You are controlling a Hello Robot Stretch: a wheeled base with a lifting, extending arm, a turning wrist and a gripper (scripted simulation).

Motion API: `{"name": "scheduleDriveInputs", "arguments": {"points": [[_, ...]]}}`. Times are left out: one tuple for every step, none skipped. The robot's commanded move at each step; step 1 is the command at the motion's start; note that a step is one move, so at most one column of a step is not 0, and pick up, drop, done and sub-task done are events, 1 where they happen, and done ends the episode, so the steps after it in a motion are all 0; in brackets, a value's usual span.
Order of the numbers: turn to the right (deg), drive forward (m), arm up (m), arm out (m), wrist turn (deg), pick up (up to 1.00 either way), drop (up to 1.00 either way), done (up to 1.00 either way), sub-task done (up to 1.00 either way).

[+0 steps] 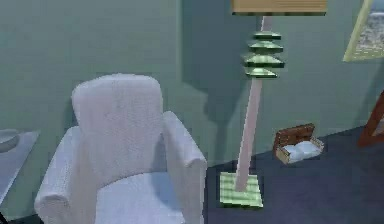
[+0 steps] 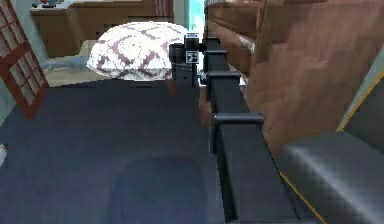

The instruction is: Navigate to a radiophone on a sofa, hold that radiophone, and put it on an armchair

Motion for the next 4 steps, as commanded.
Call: {"name": "scheduleDriveInputs", "arguments": {"points": [[-45.0,0.00,0.00,0.00,0.0,0.00,0.00,0.00,0.00],[-45.0,0.00,0.00,0.00,0.0,0.00,0.00,0.00,0.00],[-33.0,0.00,0.00,0.00,0.0,0.00,0.00,0.00,0.00],[0.0,0.00,0.00,0.10,0.0,0.00,0.00,0.00,0.00]]}}
